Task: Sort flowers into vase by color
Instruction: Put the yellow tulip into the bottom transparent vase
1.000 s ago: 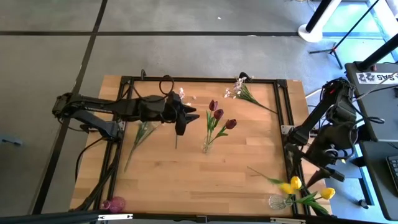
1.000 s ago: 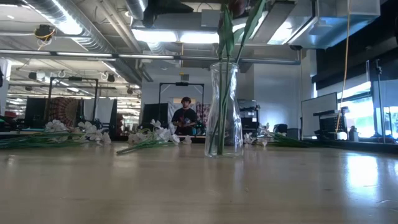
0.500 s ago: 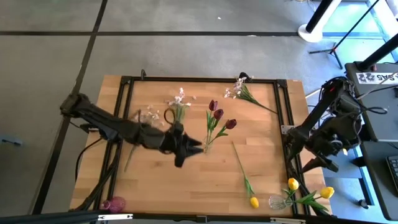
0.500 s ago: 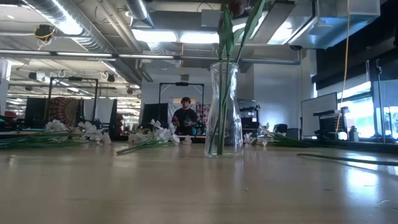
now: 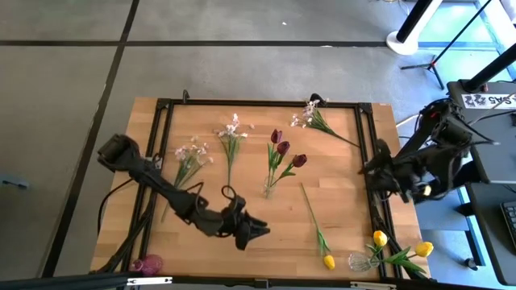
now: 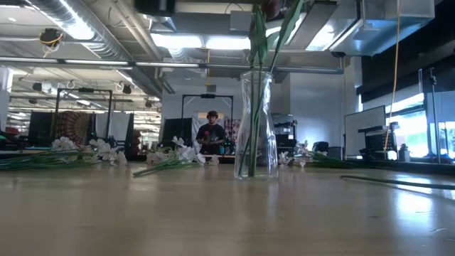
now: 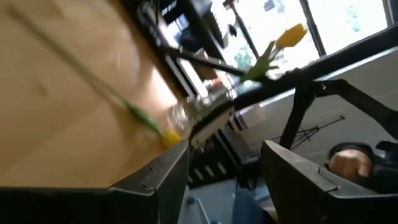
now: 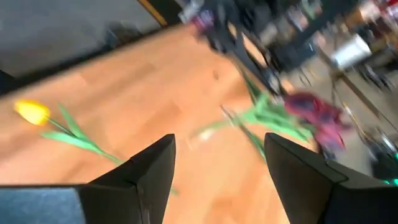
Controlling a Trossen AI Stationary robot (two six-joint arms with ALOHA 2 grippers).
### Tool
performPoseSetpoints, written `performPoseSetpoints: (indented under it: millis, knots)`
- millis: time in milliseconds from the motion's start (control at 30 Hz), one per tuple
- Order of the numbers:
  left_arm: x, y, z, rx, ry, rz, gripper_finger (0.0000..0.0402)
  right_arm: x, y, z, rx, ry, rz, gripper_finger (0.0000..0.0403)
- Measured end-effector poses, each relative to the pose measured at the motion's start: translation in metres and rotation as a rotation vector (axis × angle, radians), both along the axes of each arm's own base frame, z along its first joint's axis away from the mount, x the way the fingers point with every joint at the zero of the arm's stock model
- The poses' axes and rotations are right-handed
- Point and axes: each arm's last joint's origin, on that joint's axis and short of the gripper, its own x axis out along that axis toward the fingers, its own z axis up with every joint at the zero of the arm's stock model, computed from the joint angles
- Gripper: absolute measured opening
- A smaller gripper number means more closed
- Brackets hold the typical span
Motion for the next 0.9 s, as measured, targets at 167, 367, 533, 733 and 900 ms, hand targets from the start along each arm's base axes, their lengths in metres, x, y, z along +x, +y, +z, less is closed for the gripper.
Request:
performPoseSetpoints:
  millis: [167,367,533,733,900]
  knots:
    - [-0.007,-0.009,-0.006,-0.082,0.050,0.000,0.0195,0.018,-0.002,-0.008,-0.086,0.050,-0.092,0.0246]
    - [-0.011,-0.016,-0.006,-0.145,0.053,-0.005,0.0195,0.065,0.005,-0.034,-0.179,0.131,-0.110,0.0246]
    - [-0.014,-0.020,-0.006,-0.147,0.061,-0.018,0.0195,0.091,-0.002,-0.053,-0.312,0.178,-0.080,0.0246]
    - [-0.019,-0.026,-0.009,-0.131,0.091,-0.041,0.0195,0.106,-0.002,-0.087,-0.452,0.229,0.197,0.0246]
    - [-0.024,-0.031,-0.011,-0.119,0.107,-0.060,0.0194,0.107,0.006,-0.126,-0.574,0.221,0.524,0.0246]
